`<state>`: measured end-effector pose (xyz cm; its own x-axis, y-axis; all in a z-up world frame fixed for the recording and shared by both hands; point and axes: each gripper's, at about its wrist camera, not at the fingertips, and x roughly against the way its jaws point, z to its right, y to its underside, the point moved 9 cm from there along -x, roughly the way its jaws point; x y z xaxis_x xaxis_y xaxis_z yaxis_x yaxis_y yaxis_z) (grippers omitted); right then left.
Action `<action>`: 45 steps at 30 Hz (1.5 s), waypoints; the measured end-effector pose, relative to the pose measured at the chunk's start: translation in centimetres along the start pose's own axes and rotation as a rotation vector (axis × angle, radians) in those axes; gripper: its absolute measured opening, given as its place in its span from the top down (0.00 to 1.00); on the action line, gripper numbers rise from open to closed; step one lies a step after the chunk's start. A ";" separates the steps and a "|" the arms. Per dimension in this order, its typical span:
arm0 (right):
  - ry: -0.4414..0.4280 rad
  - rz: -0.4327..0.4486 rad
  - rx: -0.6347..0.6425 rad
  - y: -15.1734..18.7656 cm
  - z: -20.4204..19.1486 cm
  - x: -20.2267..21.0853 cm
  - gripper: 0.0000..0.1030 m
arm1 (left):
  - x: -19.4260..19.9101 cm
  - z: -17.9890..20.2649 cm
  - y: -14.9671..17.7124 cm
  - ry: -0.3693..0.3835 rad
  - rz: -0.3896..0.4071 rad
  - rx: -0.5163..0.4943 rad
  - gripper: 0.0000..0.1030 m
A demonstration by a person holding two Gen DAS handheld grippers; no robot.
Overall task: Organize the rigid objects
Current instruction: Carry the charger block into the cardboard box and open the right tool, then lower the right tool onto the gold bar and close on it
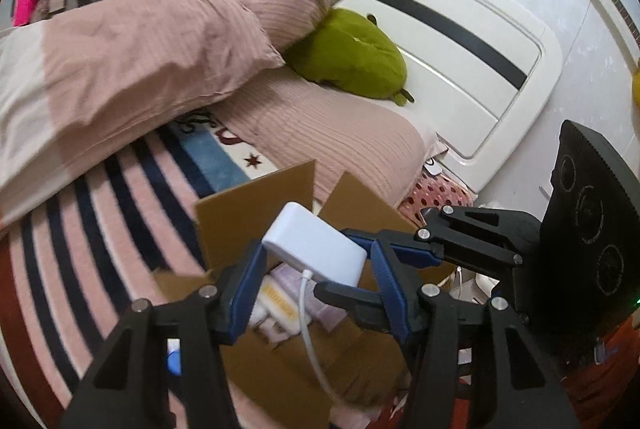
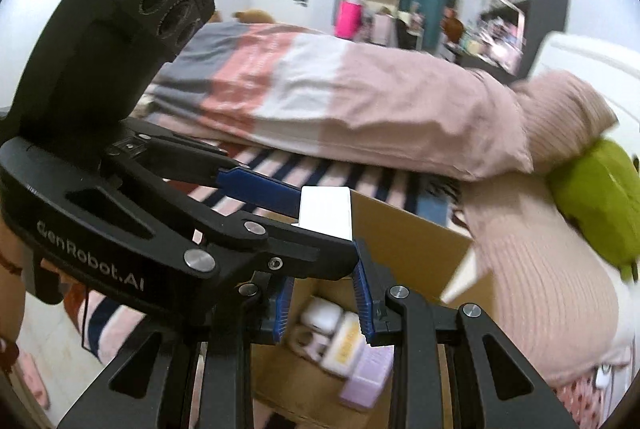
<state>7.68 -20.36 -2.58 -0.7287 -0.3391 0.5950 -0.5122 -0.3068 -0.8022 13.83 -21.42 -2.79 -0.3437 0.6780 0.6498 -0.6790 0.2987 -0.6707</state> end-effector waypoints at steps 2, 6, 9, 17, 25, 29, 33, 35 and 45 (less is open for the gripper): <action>0.011 -0.015 -0.036 0.5 1.5 -0.1 0.78 | -1.1 0.5 -0.4 -0.003 -0.021 -0.015 0.50; 0.023 -0.059 -0.105 1.7 3.6 -0.4 0.78 | -3.2 1.0 -0.5 -0.022 -0.089 -0.050 0.44; 0.040 -0.132 -0.138 2.9 4.4 -1.2 0.73 | -3.6 0.4 -0.1 -0.078 -0.110 -0.061 0.28; 0.058 -0.156 -0.138 3.3 4.6 -1.2 0.55 | -0.6 -1.3 0.5 -0.134 -0.076 -0.046 0.26; -0.012 -0.119 -0.057 1.8 -1.1 -0.6 0.55 | 6.8 -4.4 1.8 -0.254 0.032 -0.020 0.26; -0.079 -0.100 0.011 0.6 -6.3 -0.9 0.55 | 11.1 -7.1 4.1 -0.330 0.076 0.013 0.26; -0.189 -0.105 0.064 0.3 -12.1 -2.0 0.55 | 14.5 -10.6 7.2 -0.411 0.112 0.062 0.25; -0.224 -0.117 0.097 0.6 -14.6 -2.8 0.55 | 15.7 -12.5 9.2 -0.448 0.121 0.091 0.24; -0.244 -0.311 0.112 6.7 -20.5 -12.0 0.47 | 15.6 -18.0 17.5 -0.487 0.103 0.199 0.24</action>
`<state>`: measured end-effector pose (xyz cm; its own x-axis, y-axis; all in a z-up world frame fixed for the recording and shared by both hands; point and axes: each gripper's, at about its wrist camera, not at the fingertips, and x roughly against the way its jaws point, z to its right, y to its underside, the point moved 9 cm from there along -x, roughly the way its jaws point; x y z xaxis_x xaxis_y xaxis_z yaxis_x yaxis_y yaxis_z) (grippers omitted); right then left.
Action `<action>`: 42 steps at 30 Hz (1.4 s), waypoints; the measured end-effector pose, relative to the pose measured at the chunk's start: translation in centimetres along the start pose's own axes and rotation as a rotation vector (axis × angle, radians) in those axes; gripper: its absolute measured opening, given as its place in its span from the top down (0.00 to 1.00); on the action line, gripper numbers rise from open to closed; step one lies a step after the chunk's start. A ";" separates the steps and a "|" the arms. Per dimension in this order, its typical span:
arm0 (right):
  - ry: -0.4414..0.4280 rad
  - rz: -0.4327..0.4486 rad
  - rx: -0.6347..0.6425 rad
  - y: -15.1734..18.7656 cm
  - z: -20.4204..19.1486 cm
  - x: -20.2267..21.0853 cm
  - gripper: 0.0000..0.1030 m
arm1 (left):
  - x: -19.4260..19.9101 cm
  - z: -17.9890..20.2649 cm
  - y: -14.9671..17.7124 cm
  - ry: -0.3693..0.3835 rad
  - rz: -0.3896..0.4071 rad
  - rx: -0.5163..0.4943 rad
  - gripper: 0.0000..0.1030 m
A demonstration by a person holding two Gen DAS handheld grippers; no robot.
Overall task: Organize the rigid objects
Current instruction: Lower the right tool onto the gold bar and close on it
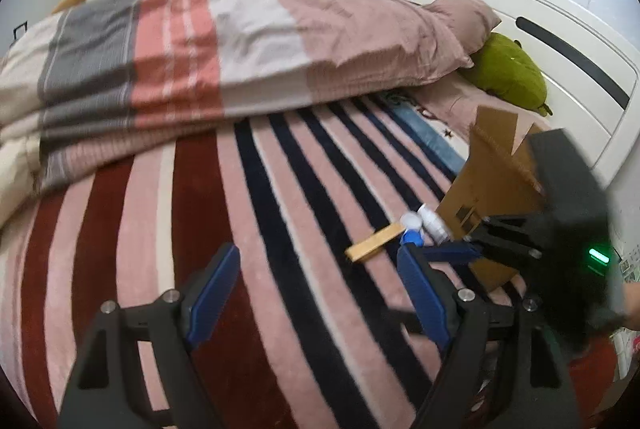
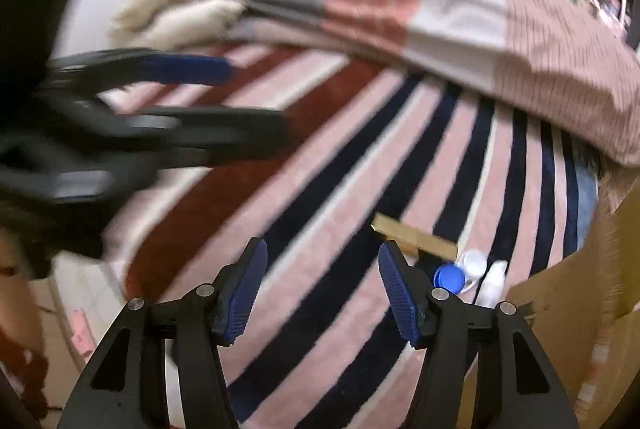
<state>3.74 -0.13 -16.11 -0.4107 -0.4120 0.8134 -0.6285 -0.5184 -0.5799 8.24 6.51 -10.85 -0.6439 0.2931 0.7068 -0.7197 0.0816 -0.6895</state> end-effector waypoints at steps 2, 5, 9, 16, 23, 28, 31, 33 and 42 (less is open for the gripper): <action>0.032 -0.031 -0.049 0.2 1.3 -2.1 0.44 | -0.5 -0.4 0.8 0.002 -0.010 0.014 0.24; 0.110 -0.059 -0.143 0.4 4.3 -4.7 0.30 | -0.9 -1.0 1.7 0.003 -0.021 0.029 0.24; 0.180 -0.077 -0.264 0.4 7.8 -7.0 0.27 | -1.3 -1.3 2.2 0.011 -0.026 0.041 0.24; 0.147 -0.008 -0.214 -0.5 8.3 -7.8 0.12 | -2.2 -1.3 2.5 0.023 -0.040 0.040 0.24; 0.051 0.027 -0.177 -0.7 7.0 -7.0 0.13 | -2.0 -1.3 2.2 0.024 -0.039 0.043 0.24; -0.051 -0.037 -0.062 1.1 2.8 -6.4 0.13 | -1.7 -1.2 2.2 0.020 -0.039 0.047 0.24; -0.069 -0.049 0.010 2.0 1.0 -5.8 0.13 | -1.5 -1.1 2.2 0.018 -0.039 0.043 0.24; -0.072 -0.041 0.020 2.2 0.8 -5.6 0.16 | -1.3 -0.9 2.2 0.017 -0.037 0.041 0.24; -0.157 -0.046 -0.053 3.0 2.0 -5.2 0.60 | -1.9 -0.2 2.8 0.009 -0.072 0.037 0.24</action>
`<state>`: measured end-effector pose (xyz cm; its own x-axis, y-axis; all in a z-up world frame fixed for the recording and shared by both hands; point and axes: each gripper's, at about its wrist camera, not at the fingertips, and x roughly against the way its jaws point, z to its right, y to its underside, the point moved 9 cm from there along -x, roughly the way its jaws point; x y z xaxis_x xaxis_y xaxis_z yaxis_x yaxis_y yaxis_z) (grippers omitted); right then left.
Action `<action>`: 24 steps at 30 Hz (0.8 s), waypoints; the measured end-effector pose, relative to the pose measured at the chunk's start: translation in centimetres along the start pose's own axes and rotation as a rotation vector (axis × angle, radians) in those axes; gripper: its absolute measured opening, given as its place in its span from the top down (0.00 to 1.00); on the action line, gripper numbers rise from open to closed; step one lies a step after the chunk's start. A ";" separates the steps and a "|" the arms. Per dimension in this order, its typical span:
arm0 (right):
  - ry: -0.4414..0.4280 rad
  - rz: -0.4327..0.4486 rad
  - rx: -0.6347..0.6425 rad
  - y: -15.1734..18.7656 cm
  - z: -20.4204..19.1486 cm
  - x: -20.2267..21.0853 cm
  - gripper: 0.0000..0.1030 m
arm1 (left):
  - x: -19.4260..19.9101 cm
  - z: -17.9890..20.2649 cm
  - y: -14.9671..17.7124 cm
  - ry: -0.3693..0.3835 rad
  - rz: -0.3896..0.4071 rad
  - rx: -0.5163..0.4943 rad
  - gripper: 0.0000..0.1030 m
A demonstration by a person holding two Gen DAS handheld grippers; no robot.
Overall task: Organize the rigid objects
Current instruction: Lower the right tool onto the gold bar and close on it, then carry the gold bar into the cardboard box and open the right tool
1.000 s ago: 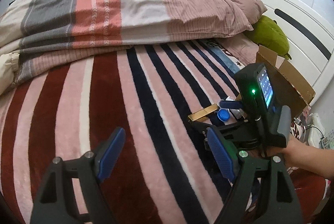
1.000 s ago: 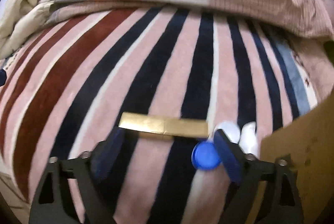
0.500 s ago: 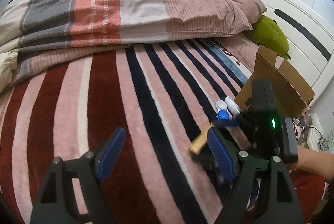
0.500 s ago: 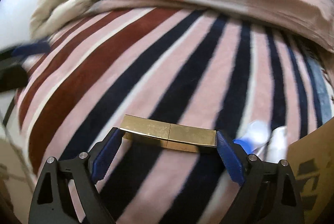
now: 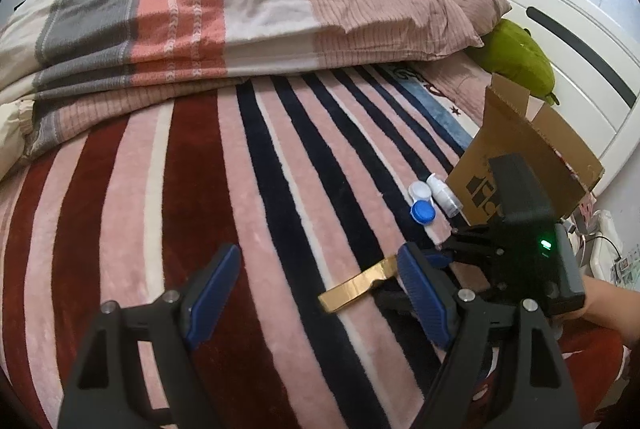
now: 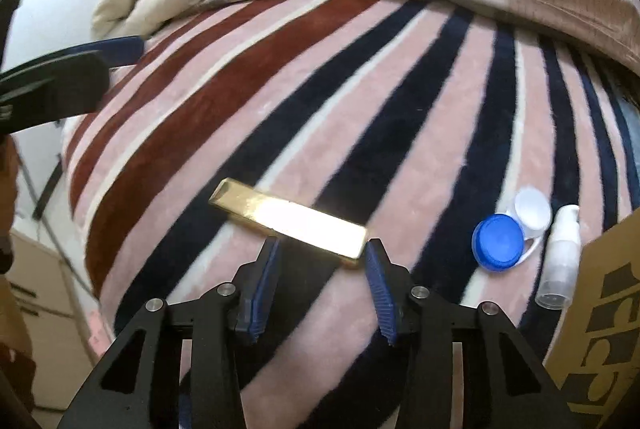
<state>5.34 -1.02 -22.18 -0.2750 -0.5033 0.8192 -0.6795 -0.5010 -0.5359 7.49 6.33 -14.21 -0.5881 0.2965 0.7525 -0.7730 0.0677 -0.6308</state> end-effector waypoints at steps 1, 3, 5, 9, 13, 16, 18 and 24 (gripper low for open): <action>-0.025 -0.002 0.020 0.1 -0.5 0.1 0.60 | -0.1 0.0 0.1 0.003 -0.003 0.003 0.24; -0.115 -0.018 0.058 0.6 -1.8 0.2 0.60 | -0.2 0.1 0.2 0.008 -0.006 0.005 0.24; -0.092 -0.010 0.082 0.5 -1.9 0.2 0.60 | -0.2 0.0 0.1 0.001 -0.008 0.006 0.24; 0.054 0.044 0.153 -0.9 -1.1 -0.5 0.44 | -0.1 0.0 -0.2 0.000 -0.005 0.012 0.24; -0.031 0.056 0.225 -1.3 -2.6 -1.2 0.67 | -0.1 0.1 -0.1 -0.004 -0.007 0.007 0.24; 0.011 0.044 0.247 -1.1 -2.9 -1.3 0.87 | -0.1 -0.2 0.1 -0.008 -0.011 0.016 0.24; 0.068 0.062 0.211 -1.2 -2.1 -0.6 0.87 | -0.2 -0.2 0.2 -0.005 -0.014 0.020 0.24; 0.101 0.100 0.149 -1.6 -0.9 1.0 0.87 | -0.4 0.5 0.2 0.032 -0.021 0.023 0.24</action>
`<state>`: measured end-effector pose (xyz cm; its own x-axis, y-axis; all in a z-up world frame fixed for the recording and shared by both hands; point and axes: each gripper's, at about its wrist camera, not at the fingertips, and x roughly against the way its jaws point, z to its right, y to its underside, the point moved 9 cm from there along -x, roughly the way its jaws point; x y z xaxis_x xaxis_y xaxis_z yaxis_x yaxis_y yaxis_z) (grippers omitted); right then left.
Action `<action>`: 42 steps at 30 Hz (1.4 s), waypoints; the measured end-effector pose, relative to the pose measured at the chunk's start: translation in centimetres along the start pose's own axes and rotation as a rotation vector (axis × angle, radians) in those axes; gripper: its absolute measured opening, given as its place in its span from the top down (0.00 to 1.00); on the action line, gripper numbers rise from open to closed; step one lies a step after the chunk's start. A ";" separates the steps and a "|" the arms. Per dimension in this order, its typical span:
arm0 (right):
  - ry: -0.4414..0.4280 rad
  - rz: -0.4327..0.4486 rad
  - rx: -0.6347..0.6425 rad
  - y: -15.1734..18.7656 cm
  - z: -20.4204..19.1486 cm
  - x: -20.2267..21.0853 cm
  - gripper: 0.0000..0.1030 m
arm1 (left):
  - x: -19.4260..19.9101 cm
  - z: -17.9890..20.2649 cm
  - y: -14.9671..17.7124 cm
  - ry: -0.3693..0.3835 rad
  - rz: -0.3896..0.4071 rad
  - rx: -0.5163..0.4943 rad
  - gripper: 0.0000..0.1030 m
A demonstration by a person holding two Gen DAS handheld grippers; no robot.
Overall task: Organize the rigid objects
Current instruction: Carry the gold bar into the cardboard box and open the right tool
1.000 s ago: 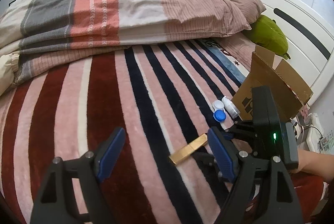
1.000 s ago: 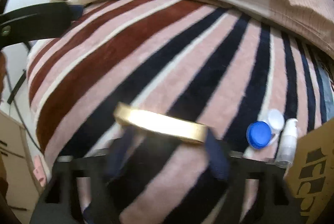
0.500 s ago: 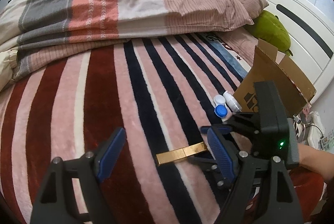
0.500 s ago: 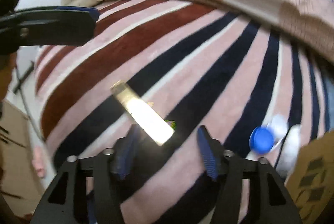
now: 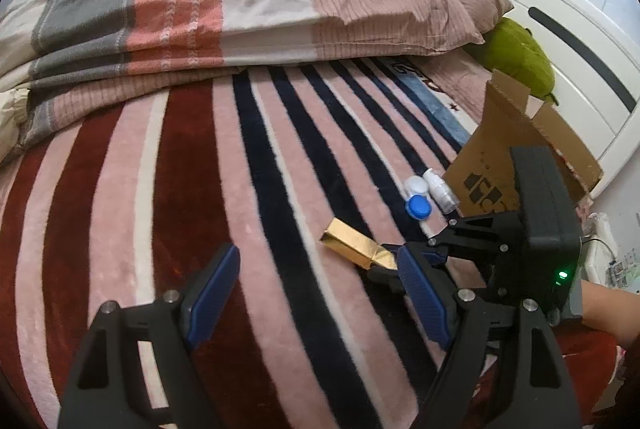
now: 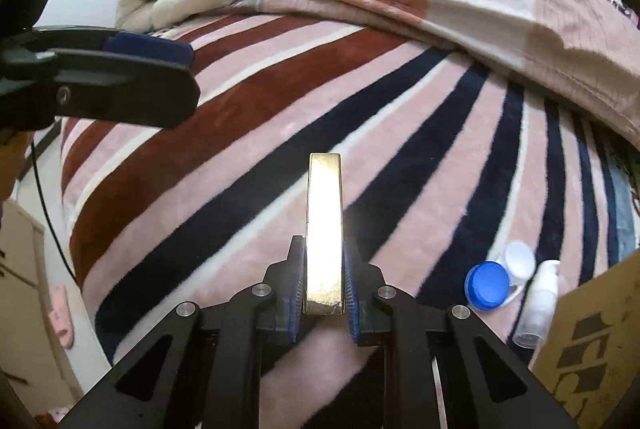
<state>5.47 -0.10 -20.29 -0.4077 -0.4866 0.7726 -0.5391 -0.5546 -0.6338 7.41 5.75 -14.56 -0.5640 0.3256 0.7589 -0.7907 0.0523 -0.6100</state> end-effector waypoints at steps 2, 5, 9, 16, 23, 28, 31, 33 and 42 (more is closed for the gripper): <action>-0.013 0.027 0.006 -0.7 -0.5 0.9 0.87 | 0.1 0.4 -0.5 0.025 0.005 0.005 0.24; -0.048 0.107 0.006 -2.7 -2.2 4.0 0.87 | 0.8 1.3 -1.8 0.059 0.032 0.006 0.24; -0.046 0.227 -0.003 -5.5 -3.2 8.9 0.87 | 2.6 3.8 -4.5 0.152 0.099 -0.011 0.43; 0.039 0.316 -0.061 -7.1 0.6 15.3 0.87 | 3.5 11.8 -9.8 0.261 0.154 -0.139 0.63; 0.129 0.291 -0.205 -4.5 8.5 19.8 0.87 | -0.4 21.1 -13.3 0.347 0.096 -0.255 0.63; 0.196 0.235 -0.285 -1.6 13.1 21.6 0.87 | -3.3 25.8 -13.6 0.376 0.043 -0.311 0.63; 0.211 0.204 -0.316 -0.1 14.9 21.8 0.87 | -4.8 27.2 -13.5 0.350 0.016 -0.334 0.57; 0.224 0.169 -0.320 0.8 15.9 21.6 0.87 | -5.2 27.2 -13.6 0.296 0.030 -0.348 0.28; 0.237 0.102 -0.347 3.2 17.2 21.3 0.35 | -4.0 26.3 -13.0 0.258 0.054 -0.337 0.20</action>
<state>7.73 -23.80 -6.51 -0.6080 -0.3358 0.7195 -0.6868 -0.2322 -0.6888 13.69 -21.03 -3.71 -0.4902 0.5600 0.6679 -0.6152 0.3206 -0.7202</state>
